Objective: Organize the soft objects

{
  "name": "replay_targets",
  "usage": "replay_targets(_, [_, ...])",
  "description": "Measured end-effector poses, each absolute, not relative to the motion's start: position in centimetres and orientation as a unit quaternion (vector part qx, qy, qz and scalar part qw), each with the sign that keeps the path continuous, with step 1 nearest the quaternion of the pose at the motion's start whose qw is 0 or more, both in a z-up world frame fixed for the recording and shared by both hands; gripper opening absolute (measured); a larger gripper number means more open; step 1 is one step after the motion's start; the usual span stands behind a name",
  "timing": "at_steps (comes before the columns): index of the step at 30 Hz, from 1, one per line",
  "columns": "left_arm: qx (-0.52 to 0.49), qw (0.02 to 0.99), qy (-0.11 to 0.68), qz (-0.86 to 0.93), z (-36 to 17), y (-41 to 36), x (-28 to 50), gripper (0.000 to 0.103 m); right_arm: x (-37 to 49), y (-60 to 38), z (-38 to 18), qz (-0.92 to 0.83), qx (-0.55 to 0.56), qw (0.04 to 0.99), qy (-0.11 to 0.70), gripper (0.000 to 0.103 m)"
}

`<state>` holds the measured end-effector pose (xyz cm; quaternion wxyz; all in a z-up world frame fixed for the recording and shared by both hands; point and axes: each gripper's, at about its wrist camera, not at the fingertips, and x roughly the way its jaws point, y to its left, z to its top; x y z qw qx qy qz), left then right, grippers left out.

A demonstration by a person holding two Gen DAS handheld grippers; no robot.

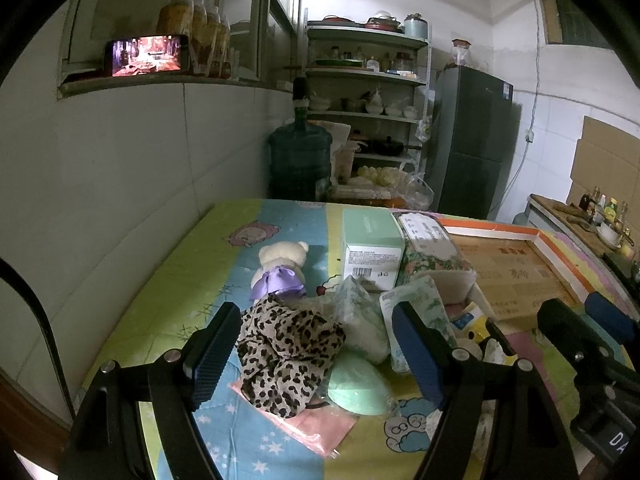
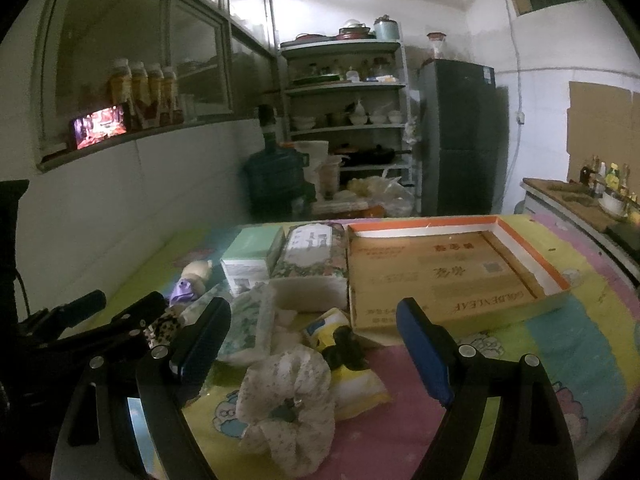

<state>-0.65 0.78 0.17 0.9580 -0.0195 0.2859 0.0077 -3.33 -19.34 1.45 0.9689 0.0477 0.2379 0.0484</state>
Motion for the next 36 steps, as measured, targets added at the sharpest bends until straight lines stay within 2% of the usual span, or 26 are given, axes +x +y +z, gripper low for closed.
replay_targets(36, [-0.020, 0.958, 0.287, 0.008, -0.09, 0.74, -0.67, 0.078, -3.60, -19.15, 1.19, 0.069, 0.054, 0.966, 0.243, 0.086])
